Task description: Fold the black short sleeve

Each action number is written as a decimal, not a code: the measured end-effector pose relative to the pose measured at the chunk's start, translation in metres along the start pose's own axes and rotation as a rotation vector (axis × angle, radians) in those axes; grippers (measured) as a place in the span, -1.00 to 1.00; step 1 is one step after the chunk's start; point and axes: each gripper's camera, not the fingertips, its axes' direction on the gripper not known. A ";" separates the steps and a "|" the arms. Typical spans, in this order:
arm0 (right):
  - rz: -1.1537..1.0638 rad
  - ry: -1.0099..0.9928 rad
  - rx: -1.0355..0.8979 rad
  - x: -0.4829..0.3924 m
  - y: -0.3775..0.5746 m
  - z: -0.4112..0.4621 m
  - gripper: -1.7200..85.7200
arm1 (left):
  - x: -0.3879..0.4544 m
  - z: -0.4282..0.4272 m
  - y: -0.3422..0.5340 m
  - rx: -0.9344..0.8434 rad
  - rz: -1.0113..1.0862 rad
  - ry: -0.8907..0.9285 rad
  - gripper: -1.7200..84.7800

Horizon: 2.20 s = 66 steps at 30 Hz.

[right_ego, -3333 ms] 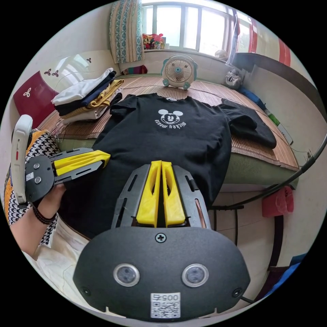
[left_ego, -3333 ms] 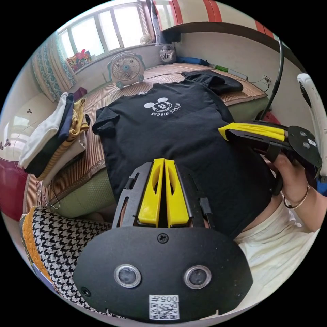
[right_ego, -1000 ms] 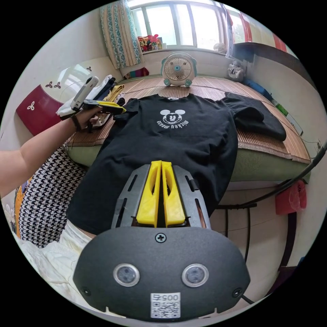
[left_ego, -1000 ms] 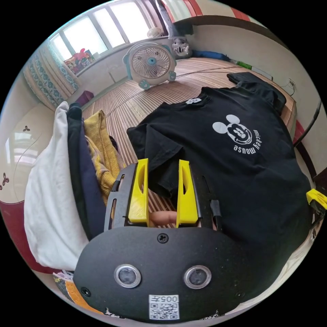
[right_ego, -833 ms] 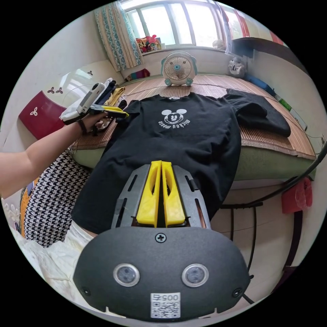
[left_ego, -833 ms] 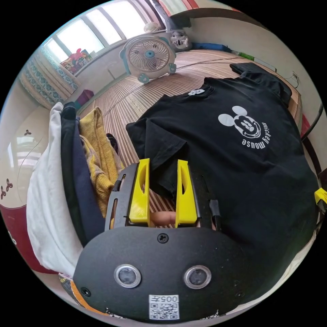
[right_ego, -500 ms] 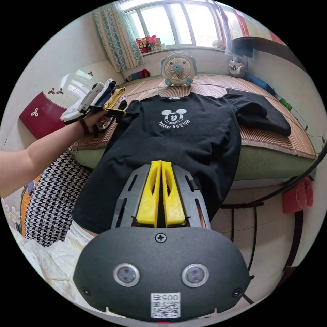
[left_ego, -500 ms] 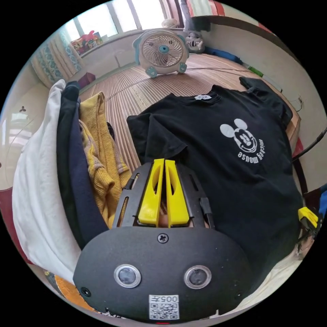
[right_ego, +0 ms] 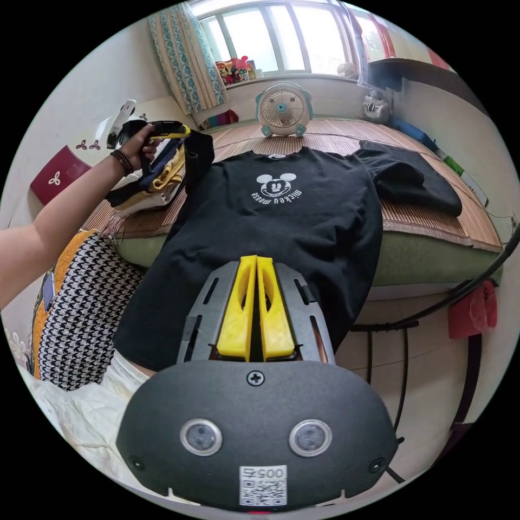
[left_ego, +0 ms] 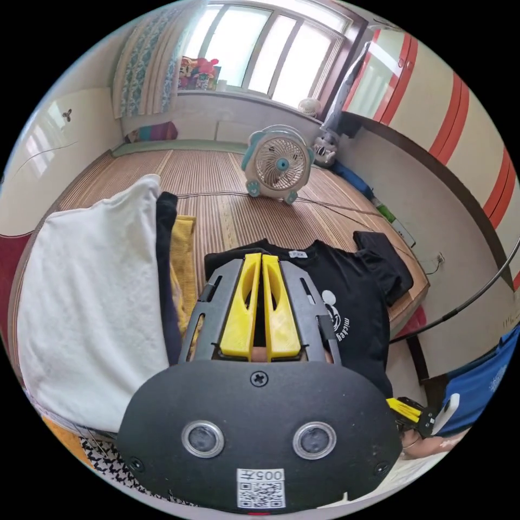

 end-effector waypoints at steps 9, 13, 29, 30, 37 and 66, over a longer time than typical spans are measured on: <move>0.008 -0.008 0.001 -0.001 0.002 0.000 -0.99 | 0.030 0.103 0.003 -0.233 0.013 0.231 -0.97; 0.005 0.005 0.003 -0.003 0.003 -0.001 -0.99 | 0.029 0.106 0.014 -0.183 0.025 0.097 -0.94; 0.010 -0.007 0.003 -0.007 0.005 0.002 -0.99 | 0.014 0.135 0.069 -0.248 0.104 -0.197 -0.90; 0.011 -0.008 0.003 -0.007 0.005 0.002 -0.99 | 0.015 0.131 0.070 -0.237 0.109 -0.224 -0.91; 0.007 -0.010 0.002 -0.012 0.005 0.004 -0.99 | 0.015 0.111 0.058 -0.121 0.089 -0.257 -0.81; 0.002 0.015 -0.003 -0.019 0.003 0.000 -0.99 | 0.014 0.151 -0.007 -0.120 -0.115 -0.455 -0.85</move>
